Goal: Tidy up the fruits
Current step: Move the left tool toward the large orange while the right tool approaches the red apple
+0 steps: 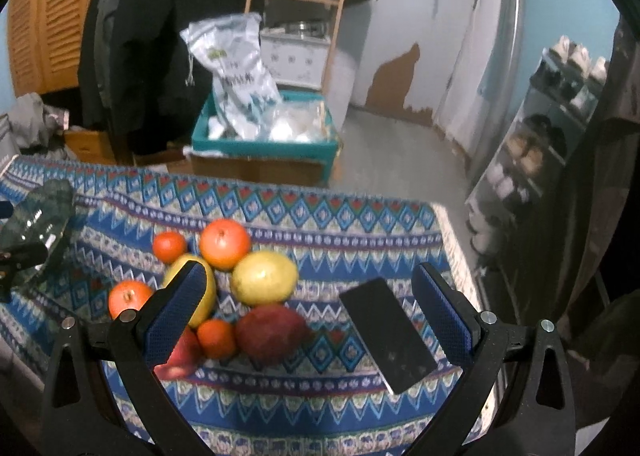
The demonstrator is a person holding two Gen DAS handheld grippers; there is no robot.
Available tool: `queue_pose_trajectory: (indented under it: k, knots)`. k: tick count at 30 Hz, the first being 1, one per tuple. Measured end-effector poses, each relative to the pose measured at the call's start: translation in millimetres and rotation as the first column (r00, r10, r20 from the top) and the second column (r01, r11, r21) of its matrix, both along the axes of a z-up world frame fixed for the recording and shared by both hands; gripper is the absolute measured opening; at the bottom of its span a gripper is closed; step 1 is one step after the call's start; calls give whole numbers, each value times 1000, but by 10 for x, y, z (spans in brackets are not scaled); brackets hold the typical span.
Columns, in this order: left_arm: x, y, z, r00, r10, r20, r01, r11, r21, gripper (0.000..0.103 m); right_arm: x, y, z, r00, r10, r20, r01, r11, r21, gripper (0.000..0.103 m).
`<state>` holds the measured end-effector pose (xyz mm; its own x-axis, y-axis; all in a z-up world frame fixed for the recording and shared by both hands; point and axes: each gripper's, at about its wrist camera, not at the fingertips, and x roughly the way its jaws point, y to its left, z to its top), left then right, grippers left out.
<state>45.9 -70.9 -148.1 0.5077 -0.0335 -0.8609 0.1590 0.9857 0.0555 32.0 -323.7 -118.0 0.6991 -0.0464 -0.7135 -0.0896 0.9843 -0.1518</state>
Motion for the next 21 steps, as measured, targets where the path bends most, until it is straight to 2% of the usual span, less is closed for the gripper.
queue_pose_trajectory:
  k: [4,9,21]
  knots:
    - [55,-33,-178,999,3,-54,-4,1000,-15,102,32,-65,-158,998,-14,-64,16,999,31,101]
    - [121,-100,-319,997,8,-81,-11,999,-31,102,116,-125,-370,989,-32,-142,43,996,78,101]
    - [310,-259,-569,990,18,-137,-27,998,-61,102,288,-28,-783,970,-38,-241,49,998,41,101]
